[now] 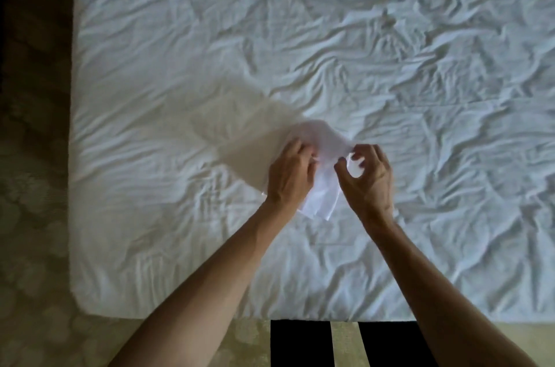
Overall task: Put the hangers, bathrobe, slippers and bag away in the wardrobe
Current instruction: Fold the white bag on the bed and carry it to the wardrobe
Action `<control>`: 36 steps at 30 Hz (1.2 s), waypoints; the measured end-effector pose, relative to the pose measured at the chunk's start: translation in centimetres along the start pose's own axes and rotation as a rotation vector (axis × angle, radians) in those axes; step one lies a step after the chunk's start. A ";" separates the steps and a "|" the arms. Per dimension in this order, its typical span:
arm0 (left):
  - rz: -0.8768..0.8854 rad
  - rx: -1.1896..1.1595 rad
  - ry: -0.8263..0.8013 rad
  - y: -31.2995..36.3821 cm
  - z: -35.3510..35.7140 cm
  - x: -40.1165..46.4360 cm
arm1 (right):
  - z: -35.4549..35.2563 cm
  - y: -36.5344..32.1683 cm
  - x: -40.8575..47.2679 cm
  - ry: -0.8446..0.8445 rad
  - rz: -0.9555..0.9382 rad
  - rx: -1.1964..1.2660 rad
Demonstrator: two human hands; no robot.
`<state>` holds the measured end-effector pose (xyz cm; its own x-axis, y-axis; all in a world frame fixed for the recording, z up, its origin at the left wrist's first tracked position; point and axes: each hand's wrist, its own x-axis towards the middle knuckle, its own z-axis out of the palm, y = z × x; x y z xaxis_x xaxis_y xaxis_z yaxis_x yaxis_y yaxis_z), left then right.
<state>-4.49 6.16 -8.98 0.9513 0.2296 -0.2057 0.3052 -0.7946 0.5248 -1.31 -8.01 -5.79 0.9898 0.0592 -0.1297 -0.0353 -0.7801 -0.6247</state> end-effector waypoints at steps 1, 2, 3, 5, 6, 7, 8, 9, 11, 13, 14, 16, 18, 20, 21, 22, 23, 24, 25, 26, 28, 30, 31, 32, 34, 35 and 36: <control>-0.065 0.071 0.095 -0.6 0.0 -0.7 | 0.6 -0.3 1.6 -0.014 -0.120 -0.035; -0.158 0.098 0.159 -1.2 0.0 -1.2 | 1.4 -0.5 3.3 -0.034 -0.204 -0.085; -0.256 0.077 0.193 -1.6 0.1 -1.6 | 1.9 -0.9 5.0 -0.042 -0.238 -0.124; -0.409 -0.062 0.189 -2.0 0.0 -2.4 | 2.4 -1.7 8.2 -0.090 -0.208 -0.136; -0.458 -0.134 0.169 -2.1 0.2 -2.8 | 2.5 -2.0 9.8 -0.182 -0.191 -0.138; -0.487 -0.177 0.140 -2.0 0.4 -3.2 | 2.6 -2.5 11.1 -0.319 -0.188 -0.166; -0.500 -0.189 0.110 -1.7 0.7 -3.8 | 2.8 -3.1 12.0 -0.462 -0.212 -0.219; -0.507 -0.187 0.087 -1.3 1.0 -4.2 | 3.2 -3.7 12.6 -0.586 -0.243 -0.300; -0.552 -0.209 0.101 -0.2 1.2 -5.0 | 3.8 -5.0 13.0 -0.776 -0.310 -0.493; -0.667 -0.301 0.153 0.8 1.1 -5.6 | 4.0 -6.0 13.5 -0.901 -0.321 -0.623; -0.752 -0.385 0.173 1.0 1.1 -6.0 | 3.8 -6.5 13.8 -0.949 -0.308 -0.666; -0.918 -0.612 0.231 1.1 1.6 -7.1 | 3.3 -7.1 14.4 -1.028 -0.289 -0.732; -1.057 -0.810 0.303 1.0 2.5 -8.4 | 3.1 -7.3 14.9 -1.077 -0.290 -0.780; -1.108 -0.970 0.339 1.3 3.5 -9.3 | 2.9 -7.3 14.9 -1.115 -0.288 -0.822; -1.097 -1.067 0.335 1.7 3.9 -9.6 | 3.0 -6.9 14.9 -1.128 -0.296 -0.829; -1.043 -1.140 0.320 2.0 4.3 -9.8 | 3.1 -6.5 14.9 -1.128 -0.302 -0.824; -0.953 -1.136 0.299 2.2 4.7 -9.8 | 3.3 -5.9 14.9 -1.124 -0.311 -0.817; -0.880 -1.035 0.259 2.2 5.1 -9.8 | 3.3 -5.5 14.8 -1.120 -0.339 -0.803; -0.842 -0.928 0.212 2.1 5.5 -9.7 | 3.3 -4.8 14.8 -1.112 -0.372 -0.777; -0.857 -0.848 0.179 2.1 5.6 -9.5 | 3.2 -4.1 14.8 -1.077 -0.402 -0.749; -0.916 -0.852 0.161 1.8 5.3 -9.1 | 2.3 -3.4 14.5 -1.000 -0.434 -0.631; -0.972 -1.012 0.186 2.2 4.0 -9.1 | 0.8 -3.2 13.6 -0.950 -0.454 -0.522; -0.988 -1.110 0.215 2.7 2.9 -9.3 | -0.1 -3.2 13.0 -0.929 -0.463 -0.474; -0.986 -1.181 0.248 3.2 1.7 -9.7 | -1.1 -3.5 12.2 -0.898 -0.471 -0.419; -0.964 -1.234 0.299 3.9 -1.5 -11.1 | -3.3 -4.7 10.0 -0.805 -0.416 -0.281; -0.946 -1.233 0.328 4.1 -3.4 -12.0 | -4.3 -5.7 8.8 -0.760 -0.380 -0.209; -0.930 -1.230 0.361 4.2 -5.4 -13.1 | -5.3 -6.9 7.4 -0.728 -0.358 -0.139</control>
<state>-15.45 2.85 0.38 0.3255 0.6146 -0.7185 0.4393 0.5746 0.6905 7.00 -5.45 1.64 0.5989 0.6707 -0.4375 0.3301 -0.7045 -0.6283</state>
